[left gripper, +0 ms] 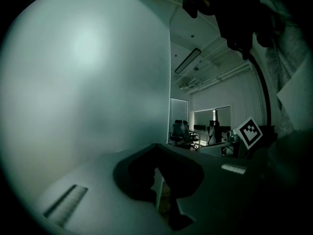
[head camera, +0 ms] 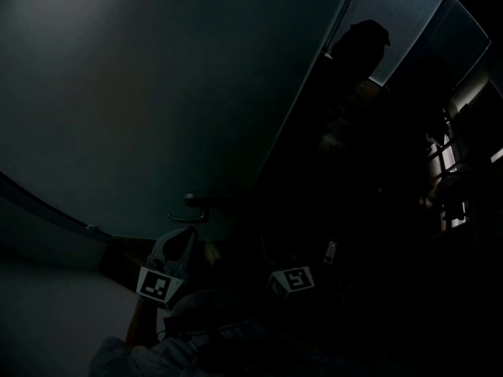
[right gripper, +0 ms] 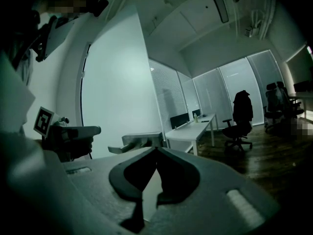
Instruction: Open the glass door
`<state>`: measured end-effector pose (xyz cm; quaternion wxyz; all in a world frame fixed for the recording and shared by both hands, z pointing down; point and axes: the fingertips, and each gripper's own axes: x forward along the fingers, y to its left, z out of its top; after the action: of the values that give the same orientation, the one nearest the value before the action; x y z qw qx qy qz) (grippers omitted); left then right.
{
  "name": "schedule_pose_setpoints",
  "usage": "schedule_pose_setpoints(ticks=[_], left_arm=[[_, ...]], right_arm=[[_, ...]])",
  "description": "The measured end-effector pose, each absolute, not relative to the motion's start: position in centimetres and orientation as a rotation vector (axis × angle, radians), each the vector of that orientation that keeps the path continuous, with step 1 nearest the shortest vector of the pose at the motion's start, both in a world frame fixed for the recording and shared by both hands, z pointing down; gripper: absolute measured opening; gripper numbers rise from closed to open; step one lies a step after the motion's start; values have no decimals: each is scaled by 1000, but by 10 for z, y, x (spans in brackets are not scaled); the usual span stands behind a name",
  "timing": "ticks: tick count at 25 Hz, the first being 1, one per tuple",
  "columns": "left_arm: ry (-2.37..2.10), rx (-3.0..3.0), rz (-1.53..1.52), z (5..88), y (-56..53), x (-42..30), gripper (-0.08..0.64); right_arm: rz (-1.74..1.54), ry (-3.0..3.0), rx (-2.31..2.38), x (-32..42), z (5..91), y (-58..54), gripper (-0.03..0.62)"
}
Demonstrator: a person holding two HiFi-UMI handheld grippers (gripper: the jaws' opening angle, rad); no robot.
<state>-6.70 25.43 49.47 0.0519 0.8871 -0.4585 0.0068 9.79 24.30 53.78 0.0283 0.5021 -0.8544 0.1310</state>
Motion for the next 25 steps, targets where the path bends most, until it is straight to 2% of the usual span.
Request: schedule_pose_setpoints(ticks=[25], left_arm=[[-1451, 2722, 86, 500, 253, -71, 3]], right_arm=[[401, -2633, 1522, 93, 541, 245, 0]])
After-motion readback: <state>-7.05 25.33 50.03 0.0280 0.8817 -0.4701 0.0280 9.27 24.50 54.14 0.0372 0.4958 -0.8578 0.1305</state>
